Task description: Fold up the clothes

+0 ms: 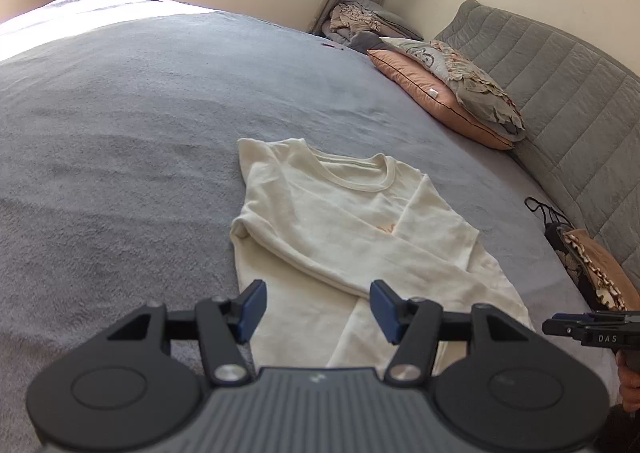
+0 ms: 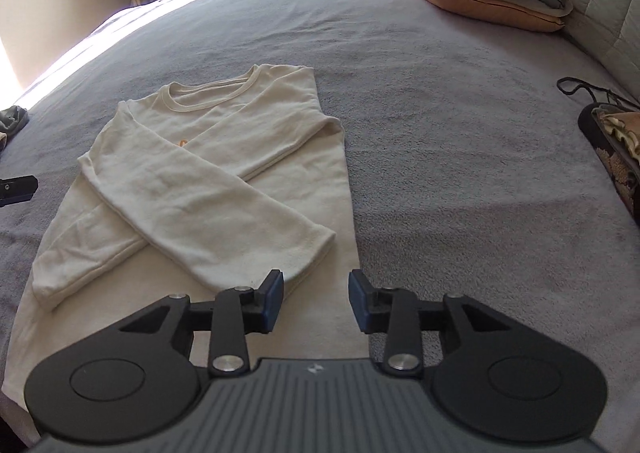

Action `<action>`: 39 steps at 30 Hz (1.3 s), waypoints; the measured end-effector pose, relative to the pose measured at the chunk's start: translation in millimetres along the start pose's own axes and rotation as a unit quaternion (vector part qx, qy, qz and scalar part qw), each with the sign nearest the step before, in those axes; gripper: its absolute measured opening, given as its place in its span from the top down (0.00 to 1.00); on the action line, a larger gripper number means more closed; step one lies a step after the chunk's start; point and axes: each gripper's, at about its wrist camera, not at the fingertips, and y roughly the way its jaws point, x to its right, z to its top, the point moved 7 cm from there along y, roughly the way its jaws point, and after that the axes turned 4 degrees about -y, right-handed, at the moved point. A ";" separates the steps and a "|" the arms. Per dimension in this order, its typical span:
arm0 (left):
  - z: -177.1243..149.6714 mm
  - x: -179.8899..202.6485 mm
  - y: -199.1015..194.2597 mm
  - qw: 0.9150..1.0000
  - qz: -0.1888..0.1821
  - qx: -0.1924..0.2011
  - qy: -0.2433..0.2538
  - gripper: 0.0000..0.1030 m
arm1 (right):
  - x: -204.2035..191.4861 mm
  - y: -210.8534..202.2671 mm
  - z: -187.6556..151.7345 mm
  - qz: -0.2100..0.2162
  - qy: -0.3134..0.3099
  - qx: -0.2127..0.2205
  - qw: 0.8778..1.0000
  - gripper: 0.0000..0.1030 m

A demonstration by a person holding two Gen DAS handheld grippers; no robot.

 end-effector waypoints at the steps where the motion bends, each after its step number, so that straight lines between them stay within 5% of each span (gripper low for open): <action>1: -4.8 7.6 1.0 1.000 -0.008 -0.001 0.008 0.43 | -3.5 0.6 4.3 0.003 -0.003 0.011 1.000 0.63; 4: -30.1 29.0 9.3 0.998 -0.046 -0.020 0.032 0.43 | -14.1 5.6 11.7 0.010 -0.005 0.029 1.000 0.62; 13: -88.2 22.1 -30.6 0.991 0.021 -0.100 0.091 0.37 | 1.3 5.9 -37.0 0.021 -0.020 -0.065 0.998 0.57; 18: -95.5 3.6 -54.7 0.988 -0.016 -0.153 0.023 0.34 | 25.0 -18.4 -52.4 0.016 -0.031 -0.084 0.996 0.57; 25: -117.3 -10.5 -63.9 0.969 -0.070 -0.215 -0.104 0.36 | 35.4 -27.9 -79.1 0.047 -0.022 -0.137 0.989 0.57; 30: -131.1 -12.5 -59.3 0.960 -0.075 -0.237 -0.126 0.37 | 38.5 -31.7 -89.3 0.080 0.004 -0.163 0.983 0.57; 33: -138.2 -9.4 -56.0 0.955 -0.092 -0.251 -0.133 0.46 | 35.5 -32.8 -97.3 0.098 0.006 -0.169 0.981 0.74; 34: -139.6 -9.2 -55.1 0.954 -0.092 -0.254 -0.134 0.59 | 33.8 -33.2 -99.3 0.106 0.007 -0.169 0.980 0.83; 35: -141.1 -9.0 -54.2 0.953 -0.092 -0.257 -0.135 0.85 | 32.4 -33.6 -99.5 0.110 0.009 -0.166 0.980 0.84; 39: -130.8 -6.8 -59.0 0.945 -0.125 -0.245 -0.178 0.89 | 29.5 -40.8 -87.5 0.111 0.009 -0.143 0.983 0.92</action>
